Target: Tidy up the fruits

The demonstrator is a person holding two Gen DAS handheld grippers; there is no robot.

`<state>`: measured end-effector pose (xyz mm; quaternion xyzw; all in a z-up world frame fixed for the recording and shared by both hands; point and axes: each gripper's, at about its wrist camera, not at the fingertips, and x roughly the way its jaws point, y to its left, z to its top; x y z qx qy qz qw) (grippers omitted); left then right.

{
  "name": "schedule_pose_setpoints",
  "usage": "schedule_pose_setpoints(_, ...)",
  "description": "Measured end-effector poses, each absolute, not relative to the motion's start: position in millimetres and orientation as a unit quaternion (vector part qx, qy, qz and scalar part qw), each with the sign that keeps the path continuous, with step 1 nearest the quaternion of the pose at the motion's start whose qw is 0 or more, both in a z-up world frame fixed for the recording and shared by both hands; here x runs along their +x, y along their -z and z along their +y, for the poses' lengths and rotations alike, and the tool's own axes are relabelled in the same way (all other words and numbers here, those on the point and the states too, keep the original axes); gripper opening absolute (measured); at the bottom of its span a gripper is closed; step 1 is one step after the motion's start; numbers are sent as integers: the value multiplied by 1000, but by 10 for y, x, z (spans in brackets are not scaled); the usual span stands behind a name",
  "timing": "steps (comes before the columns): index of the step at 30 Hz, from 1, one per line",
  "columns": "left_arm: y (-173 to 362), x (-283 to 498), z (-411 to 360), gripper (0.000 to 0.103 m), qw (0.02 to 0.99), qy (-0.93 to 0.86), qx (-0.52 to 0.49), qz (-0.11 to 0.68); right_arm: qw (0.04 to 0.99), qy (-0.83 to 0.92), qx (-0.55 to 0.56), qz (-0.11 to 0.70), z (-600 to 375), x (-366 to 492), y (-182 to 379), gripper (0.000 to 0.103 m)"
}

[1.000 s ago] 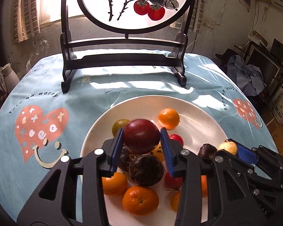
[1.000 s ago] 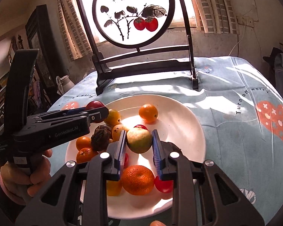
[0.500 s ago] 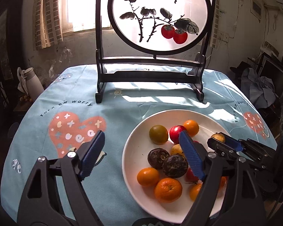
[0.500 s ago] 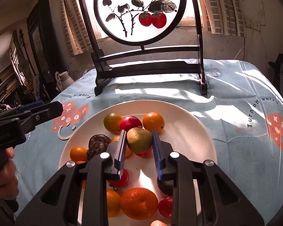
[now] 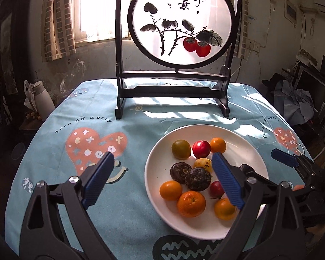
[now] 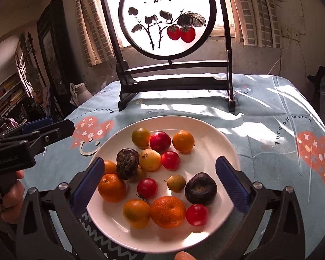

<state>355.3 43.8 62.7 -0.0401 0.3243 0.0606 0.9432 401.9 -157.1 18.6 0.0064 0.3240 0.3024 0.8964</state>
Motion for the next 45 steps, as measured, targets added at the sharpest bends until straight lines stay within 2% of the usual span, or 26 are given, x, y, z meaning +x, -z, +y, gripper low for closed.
schedule_pose_setpoints(6,-646,3172,310,99,946,-52,-21,320,899,-292,-16,327,-1774,3538,-208,102)
schedule_pose_setpoints(24,-13,2086,95,99,932,-48,10,360,894,-314,-61,314,-2164,2470,223,102)
schedule_pose_setpoints(45,75,1898,90,99,933,-44,19,356,895,-299,-58,327,-2243,2412,314,102)
